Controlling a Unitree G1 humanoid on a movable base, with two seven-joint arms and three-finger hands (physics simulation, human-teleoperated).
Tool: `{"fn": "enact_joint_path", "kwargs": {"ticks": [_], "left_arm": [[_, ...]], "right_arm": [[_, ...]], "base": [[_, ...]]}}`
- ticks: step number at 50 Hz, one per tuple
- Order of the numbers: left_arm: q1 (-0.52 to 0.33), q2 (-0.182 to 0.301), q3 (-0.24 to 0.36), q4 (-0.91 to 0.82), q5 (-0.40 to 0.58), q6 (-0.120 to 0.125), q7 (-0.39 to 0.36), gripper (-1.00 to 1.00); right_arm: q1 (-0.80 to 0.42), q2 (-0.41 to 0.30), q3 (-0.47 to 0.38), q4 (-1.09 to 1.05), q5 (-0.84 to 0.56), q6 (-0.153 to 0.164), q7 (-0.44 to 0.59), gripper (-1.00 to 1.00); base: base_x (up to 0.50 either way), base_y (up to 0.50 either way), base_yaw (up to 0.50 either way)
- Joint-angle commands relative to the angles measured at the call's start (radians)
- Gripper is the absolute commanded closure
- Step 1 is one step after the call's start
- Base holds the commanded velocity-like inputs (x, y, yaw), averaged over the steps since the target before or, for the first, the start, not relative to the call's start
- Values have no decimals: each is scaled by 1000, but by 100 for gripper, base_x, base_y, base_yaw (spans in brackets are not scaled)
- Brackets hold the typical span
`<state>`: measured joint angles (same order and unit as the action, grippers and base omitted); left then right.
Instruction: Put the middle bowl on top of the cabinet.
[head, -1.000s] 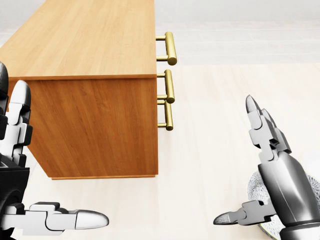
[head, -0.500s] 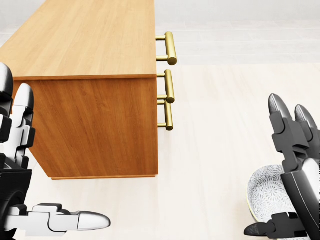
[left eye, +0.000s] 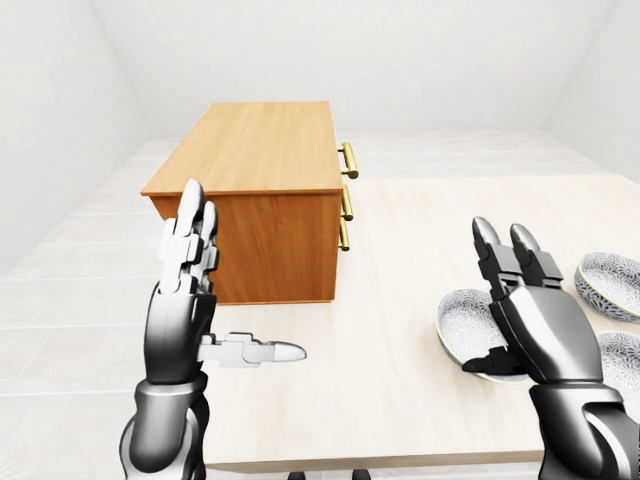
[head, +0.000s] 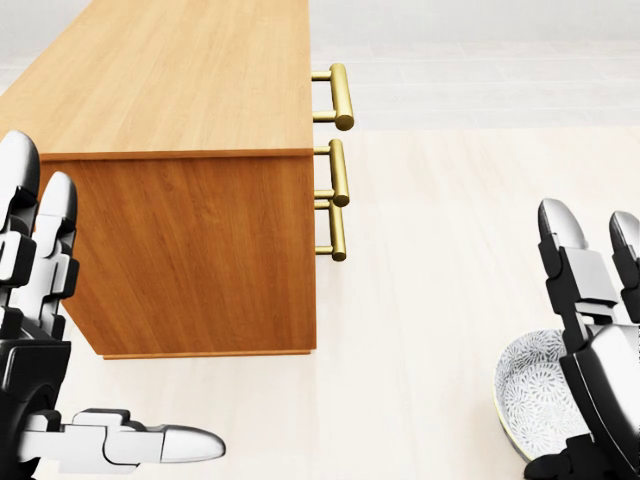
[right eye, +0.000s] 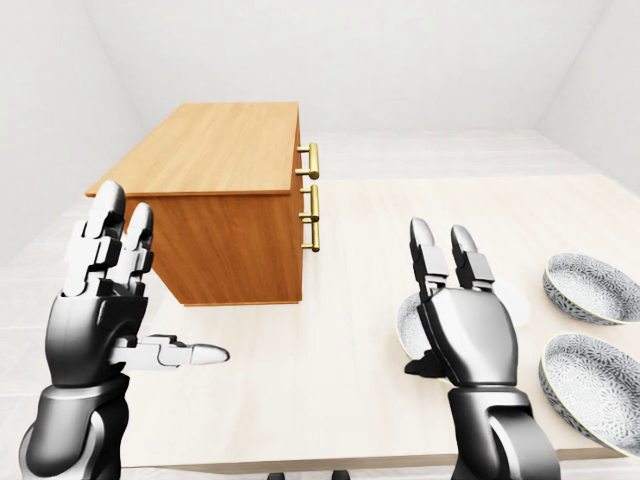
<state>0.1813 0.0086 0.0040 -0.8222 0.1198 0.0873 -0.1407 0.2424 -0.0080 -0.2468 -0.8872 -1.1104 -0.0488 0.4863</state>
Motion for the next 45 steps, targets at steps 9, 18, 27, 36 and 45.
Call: {"fn": "enact_joint_path", "kwargs": {"ticks": [9, 18, 27, 36, 45], "left_arm": [[5, 1, -12, 3, 10, 0, -7, -100], [10, -2, -20, -5, 9, 0, -8, -100], [8, -2, -18, -4, 2, 0, -2, -100], [5, 0, -15, 2, 2, 0, 1, -100], [8, 1, -16, -3, -1, 0, -1, -100]], "right_arm": [[25, 13, 8, -7, -224, -38, -15, -100], [26, 9, 14, 7, -346, -38, -49, -100], [30, 8, 40, 42, -416, -38, -89, -100], [40, -2, 62, 83, -426, -38, -118, -100], [50, -5, 66, 106, -431, -38, -142, -100]], "base": [[0, 0, 0], [0, 0, 0], [0, 0, 0], [0, 0, 0], [0, 0, 0]]}}
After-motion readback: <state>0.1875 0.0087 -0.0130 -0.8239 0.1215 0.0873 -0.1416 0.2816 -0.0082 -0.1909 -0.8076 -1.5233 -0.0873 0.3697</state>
